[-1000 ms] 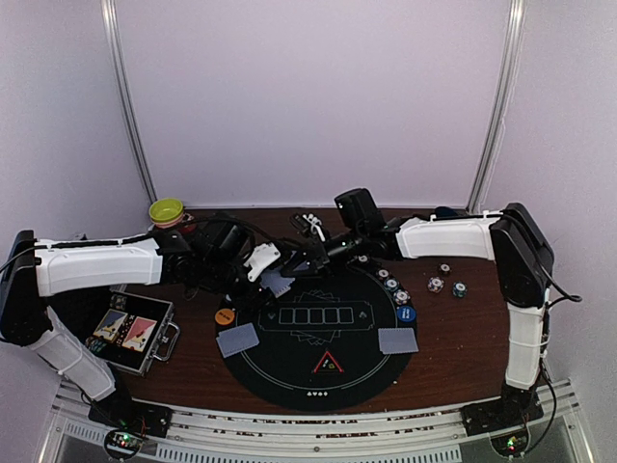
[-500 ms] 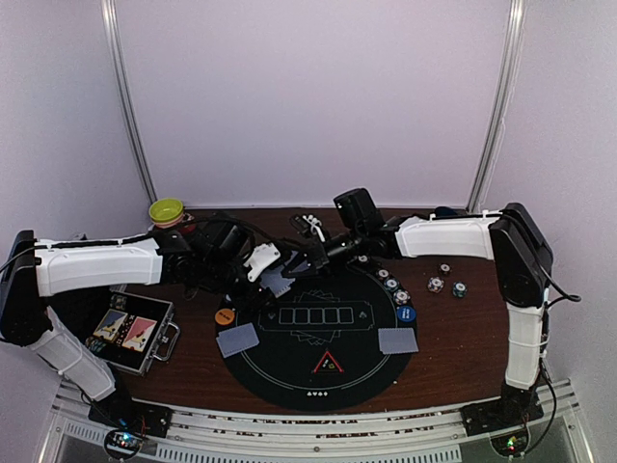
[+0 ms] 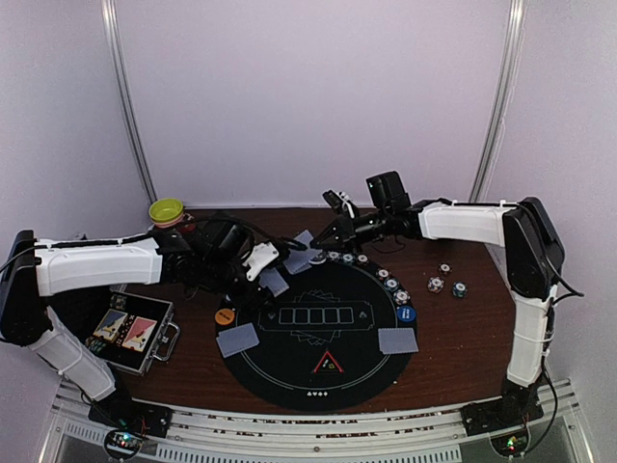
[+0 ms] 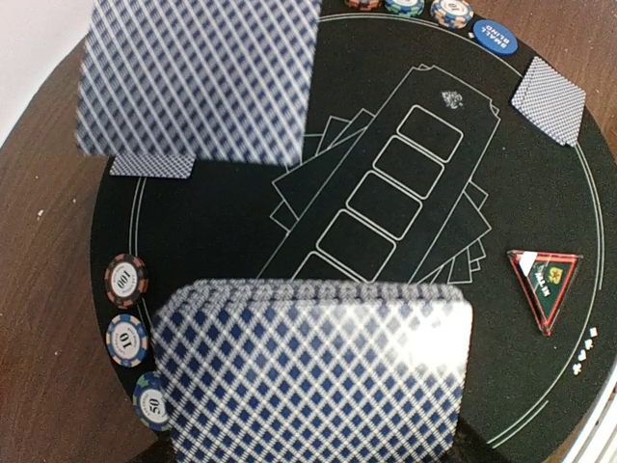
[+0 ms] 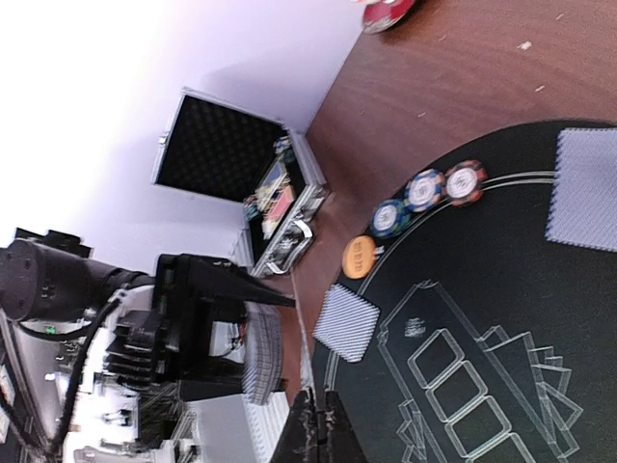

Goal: Distribute texas hold em gaming equipment
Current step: Pick up the poker card from the face-down deck piles, then flop the poker card in the community card area.

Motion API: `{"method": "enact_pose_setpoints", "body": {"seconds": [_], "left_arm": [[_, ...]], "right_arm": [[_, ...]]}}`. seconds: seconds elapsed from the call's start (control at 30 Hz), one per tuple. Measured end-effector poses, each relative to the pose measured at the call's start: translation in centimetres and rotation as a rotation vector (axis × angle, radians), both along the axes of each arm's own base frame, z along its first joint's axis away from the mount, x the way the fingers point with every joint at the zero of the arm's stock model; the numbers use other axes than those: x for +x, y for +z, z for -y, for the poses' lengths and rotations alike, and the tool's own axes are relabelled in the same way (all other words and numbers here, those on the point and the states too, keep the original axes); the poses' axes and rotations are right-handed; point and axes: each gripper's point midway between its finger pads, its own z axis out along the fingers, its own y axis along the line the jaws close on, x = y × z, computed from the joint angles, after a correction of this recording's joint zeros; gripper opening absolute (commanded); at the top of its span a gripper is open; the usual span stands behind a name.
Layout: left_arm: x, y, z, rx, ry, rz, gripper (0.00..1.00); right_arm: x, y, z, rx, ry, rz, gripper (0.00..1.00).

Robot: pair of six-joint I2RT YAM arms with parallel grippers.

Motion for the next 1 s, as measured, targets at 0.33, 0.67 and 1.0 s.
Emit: {"method": "enact_pose_setpoints", "body": {"seconds": [0.33,0.67,1.0], "left_arm": [[0.0,-1.5,-2.6,0.077,0.129,-0.037,0.66],[1.6,-2.8,-9.0,0.105,0.331,-0.083,0.66],[3.2,-3.6,-12.7,0.098,0.447,-0.103,0.66]], "right_arm": [[4.3,0.7,2.0,-0.216,-0.095,0.324,0.00],[3.7,-1.9,1.9,-0.425,-0.058,0.514,0.00],[-0.3,-3.1,-2.8,-0.624,0.048,0.840,0.00]]}}
